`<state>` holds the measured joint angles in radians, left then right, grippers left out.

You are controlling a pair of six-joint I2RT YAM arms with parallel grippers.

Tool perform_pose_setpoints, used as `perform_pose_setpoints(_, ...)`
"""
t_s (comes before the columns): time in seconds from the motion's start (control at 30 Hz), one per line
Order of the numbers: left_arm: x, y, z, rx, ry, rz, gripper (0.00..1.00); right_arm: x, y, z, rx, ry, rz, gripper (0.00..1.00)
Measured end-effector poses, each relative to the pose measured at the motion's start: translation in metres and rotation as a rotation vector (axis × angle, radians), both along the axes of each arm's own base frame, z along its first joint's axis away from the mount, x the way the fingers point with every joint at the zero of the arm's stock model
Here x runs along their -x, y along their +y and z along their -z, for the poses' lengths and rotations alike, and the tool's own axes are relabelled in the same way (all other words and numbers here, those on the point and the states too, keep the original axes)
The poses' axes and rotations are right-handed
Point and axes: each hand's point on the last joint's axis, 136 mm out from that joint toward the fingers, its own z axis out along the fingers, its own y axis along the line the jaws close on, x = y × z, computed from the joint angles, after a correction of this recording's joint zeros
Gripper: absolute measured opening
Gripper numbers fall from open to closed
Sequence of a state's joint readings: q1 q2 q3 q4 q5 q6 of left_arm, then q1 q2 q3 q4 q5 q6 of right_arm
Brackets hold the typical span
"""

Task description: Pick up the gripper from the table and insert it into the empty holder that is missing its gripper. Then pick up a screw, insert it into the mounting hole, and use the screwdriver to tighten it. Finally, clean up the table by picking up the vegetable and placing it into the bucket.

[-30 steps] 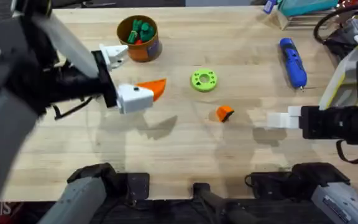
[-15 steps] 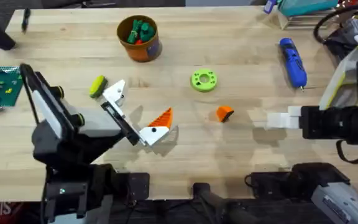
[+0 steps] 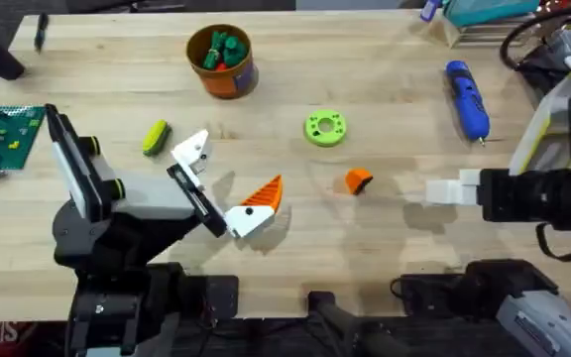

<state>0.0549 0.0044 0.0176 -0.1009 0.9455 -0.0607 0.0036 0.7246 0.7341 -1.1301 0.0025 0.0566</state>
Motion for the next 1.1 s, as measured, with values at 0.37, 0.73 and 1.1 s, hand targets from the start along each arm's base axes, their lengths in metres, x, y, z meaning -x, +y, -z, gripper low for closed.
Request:
perform_pose_setpoints(0.37, 0.0, 0.0, 0.0, 0.001, 0.002, 0.0, 0.985, 0.0, 0.0, 0.0, 0.0, 0.0, 0.0, 0.994)
perform_pose_setpoints(0.73, 0.002, -0.002, 0.0, 0.002, 0.003, 0.014, 0.985, 0.001, -0.027, -0.001, 0.169, 0.003, 0.001, 0.994)
perform_pose_setpoints(1.1, 0.012, -0.009, 0.001, -0.04, -0.054, 0.087, 0.985, -0.002, -0.025, -0.002, 0.16, -0.007, -0.008, 0.994)
